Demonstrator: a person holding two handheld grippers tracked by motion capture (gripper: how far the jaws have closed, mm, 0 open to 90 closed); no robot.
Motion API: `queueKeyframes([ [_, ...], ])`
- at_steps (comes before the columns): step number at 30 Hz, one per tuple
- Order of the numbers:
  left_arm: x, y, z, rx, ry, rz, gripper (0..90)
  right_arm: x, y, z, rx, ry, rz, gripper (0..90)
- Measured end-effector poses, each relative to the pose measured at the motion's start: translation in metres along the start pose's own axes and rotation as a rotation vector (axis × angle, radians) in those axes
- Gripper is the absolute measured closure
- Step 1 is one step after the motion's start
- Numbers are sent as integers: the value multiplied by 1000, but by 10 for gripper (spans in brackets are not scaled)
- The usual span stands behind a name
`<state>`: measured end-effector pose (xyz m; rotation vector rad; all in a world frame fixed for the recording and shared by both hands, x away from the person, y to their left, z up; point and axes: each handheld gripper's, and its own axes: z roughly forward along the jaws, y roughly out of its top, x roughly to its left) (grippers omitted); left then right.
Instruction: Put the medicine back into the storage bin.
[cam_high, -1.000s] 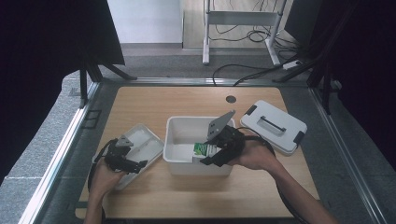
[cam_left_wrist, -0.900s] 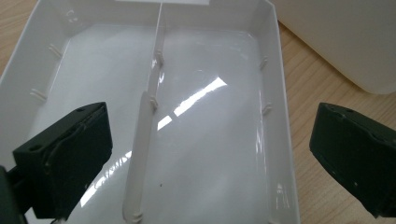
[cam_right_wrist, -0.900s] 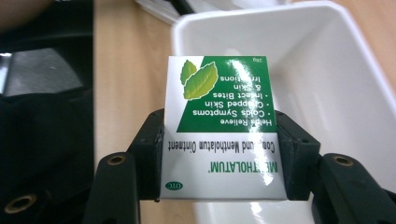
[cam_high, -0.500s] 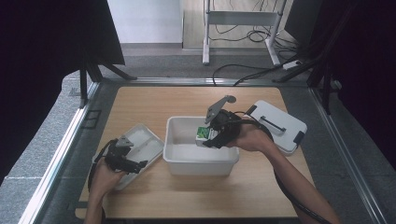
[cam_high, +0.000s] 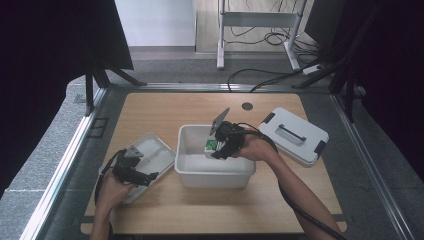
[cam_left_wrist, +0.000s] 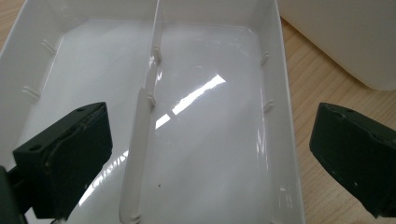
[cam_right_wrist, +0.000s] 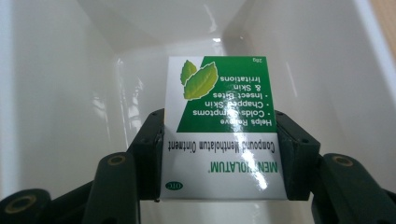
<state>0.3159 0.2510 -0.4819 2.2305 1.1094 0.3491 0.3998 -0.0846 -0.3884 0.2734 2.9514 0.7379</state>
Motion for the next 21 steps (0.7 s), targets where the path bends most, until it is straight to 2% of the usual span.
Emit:
queueKeyframes([
  [5,1,0,0,1,1,-1,0,-1,-1,16,39,-2,5,448],
  [11,1,-1,1,4,2,-4,0,-1,-1,24,67,-5,-3,417],
  [21,1,-1,1,6,4,-3,0,-1,0,8,24,-24,12,338],
])
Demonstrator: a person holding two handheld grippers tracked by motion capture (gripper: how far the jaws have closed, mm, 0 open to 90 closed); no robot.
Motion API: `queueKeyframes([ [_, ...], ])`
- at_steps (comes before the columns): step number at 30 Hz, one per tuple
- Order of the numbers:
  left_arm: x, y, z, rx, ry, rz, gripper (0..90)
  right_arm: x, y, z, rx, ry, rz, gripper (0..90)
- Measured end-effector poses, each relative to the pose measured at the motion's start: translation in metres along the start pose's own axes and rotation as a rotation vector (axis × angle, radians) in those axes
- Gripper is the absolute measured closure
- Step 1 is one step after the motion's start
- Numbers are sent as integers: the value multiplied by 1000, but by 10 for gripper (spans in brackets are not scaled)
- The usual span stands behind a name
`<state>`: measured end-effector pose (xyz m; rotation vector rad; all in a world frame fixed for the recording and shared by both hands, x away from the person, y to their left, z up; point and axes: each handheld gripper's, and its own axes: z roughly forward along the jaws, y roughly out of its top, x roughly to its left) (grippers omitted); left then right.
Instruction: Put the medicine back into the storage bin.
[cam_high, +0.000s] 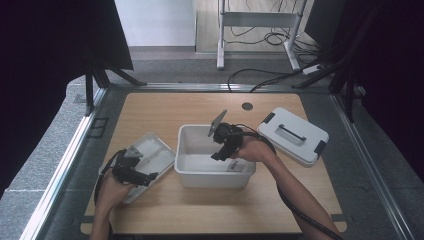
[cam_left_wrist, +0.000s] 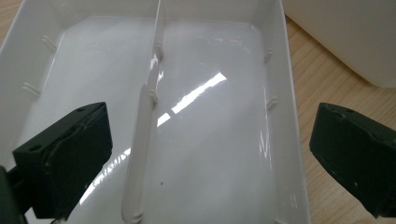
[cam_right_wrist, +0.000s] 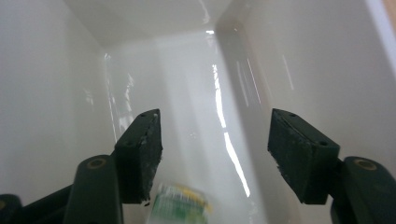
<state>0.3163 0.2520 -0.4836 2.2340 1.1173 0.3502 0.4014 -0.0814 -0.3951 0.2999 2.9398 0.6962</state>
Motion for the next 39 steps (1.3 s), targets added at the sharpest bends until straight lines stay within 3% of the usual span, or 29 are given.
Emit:
queueKeyframes([
  [11,0,0,0,7,0,1,0,4,-8,-32,-62,-30,31,177],
  [21,0,0,1,15,2,-10,0,8,-27,-59,-113,-86,72,24],
  [28,2,-1,1,25,5,-13,0,9,-47,-75,-138,-108,95,12],
  [39,2,0,3,35,4,-19,0,4,-90,-96,-183,-151,188,18],
])
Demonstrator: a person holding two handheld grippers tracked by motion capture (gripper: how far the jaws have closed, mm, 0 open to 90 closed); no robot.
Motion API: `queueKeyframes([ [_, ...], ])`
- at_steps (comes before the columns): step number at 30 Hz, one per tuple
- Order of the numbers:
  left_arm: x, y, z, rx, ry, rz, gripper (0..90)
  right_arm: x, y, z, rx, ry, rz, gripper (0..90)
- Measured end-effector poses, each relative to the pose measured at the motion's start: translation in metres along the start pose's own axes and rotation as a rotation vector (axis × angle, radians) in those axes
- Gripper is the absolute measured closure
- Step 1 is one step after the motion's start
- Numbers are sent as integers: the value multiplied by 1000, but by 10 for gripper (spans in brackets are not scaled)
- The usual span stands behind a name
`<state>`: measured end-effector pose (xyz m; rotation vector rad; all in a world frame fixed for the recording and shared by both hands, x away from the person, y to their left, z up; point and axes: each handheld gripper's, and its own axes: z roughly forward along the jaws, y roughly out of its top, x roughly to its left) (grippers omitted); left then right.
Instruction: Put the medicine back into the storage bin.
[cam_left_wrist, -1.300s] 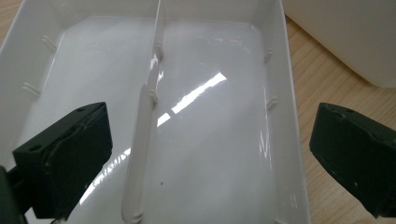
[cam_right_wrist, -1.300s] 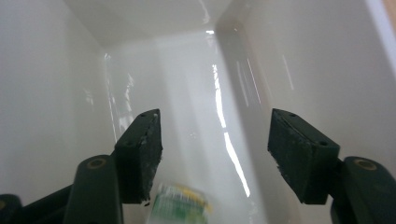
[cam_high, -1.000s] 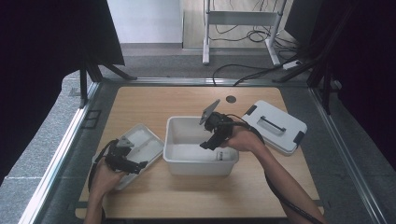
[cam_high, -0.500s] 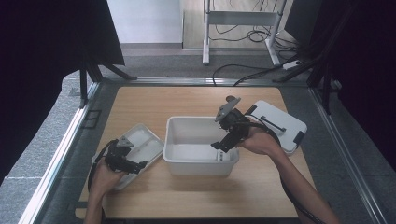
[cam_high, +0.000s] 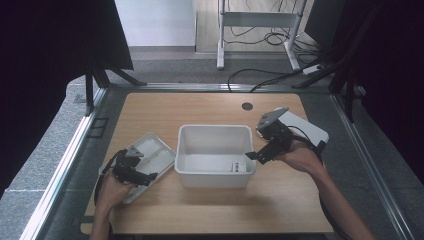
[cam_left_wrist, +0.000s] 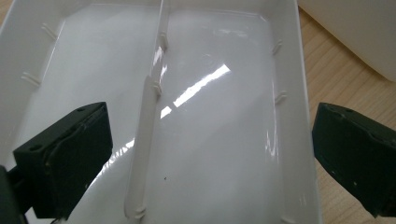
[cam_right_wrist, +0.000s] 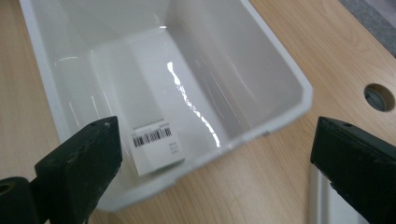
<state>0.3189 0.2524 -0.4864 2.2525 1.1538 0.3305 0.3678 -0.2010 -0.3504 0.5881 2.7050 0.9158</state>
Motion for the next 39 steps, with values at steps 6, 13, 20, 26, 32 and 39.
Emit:
queueKeyframes([
  [6,-1,1,0,4,9,10,0,-7,-24,-13,-27,-41,72,31],
  [13,-2,2,0,6,17,17,0,-8,-57,-13,-53,-78,135,38],
  [20,0,2,0,6,11,7,0,0,-83,3,-27,-109,162,41],
  [26,1,3,1,8,8,15,0,10,-100,17,-28,-117,176,41],
  [32,2,3,2,12,0,15,7,21,-118,30,-19,-127,199,47],
  [39,7,3,1,4,-2,13,54,28,-142,42,-13,-139,248,48],
])
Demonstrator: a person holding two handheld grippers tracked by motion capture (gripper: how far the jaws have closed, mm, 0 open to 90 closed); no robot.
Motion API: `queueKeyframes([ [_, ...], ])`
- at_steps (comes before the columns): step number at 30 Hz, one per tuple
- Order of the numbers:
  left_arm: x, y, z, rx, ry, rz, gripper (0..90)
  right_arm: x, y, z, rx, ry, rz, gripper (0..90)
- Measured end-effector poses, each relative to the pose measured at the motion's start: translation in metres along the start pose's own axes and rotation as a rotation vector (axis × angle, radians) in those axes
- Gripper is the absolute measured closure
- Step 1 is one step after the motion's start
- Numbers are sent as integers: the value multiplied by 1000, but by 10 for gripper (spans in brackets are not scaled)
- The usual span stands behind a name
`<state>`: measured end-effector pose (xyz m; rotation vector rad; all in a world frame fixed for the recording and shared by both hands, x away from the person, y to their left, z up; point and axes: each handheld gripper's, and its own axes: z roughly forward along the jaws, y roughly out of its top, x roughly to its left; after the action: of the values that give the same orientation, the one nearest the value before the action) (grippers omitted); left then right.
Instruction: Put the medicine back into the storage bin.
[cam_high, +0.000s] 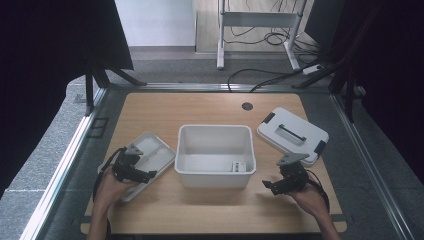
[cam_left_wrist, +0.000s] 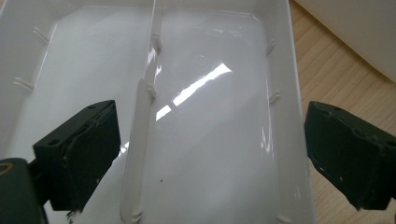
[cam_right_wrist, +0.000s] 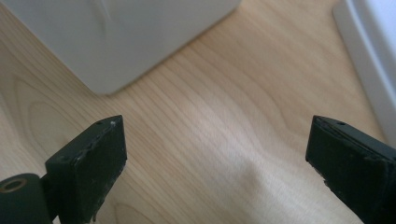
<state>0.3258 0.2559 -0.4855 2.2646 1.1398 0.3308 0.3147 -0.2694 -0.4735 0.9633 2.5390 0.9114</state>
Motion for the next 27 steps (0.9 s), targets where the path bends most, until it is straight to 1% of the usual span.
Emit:
queueKeyframes([
  [2,1,1,0,2,0,0,59,1,-8,4,-3,3,21,49],
  [4,3,2,0,4,3,-1,69,2,-14,8,1,-5,33,49],
  [7,5,4,-2,8,5,-6,75,3,-22,14,2,0,50,49],
  [10,7,6,-5,6,-9,-11,80,3,-30,18,4,6,71,53],
  [12,9,8,-9,5,4,-10,111,3,-34,21,2,6,78,53],
  [14,12,9,-12,5,7,-14,112,4,-37,21,-23,-2,83,57],
  [16,16,11,-14,16,18,-11,120,4,-39,20,-38,1,94,56],
  [18,20,12,-14,37,29,-3,120,4,-41,21,-52,-11,87,47],
  [20,22,14,-13,49,34,7,125,5,-43,23,-73,-14,78,18],
  [23,25,18,-12,76,39,34,175,6,-43,23,-72,-13,76,18],
  [26,28,22,-10,106,30,53,282,6,-43,23,-73,-14,76,17],
  [27,30,23,-9,114,27,52,322,6,-43,23,-72,-14,76,17],
])
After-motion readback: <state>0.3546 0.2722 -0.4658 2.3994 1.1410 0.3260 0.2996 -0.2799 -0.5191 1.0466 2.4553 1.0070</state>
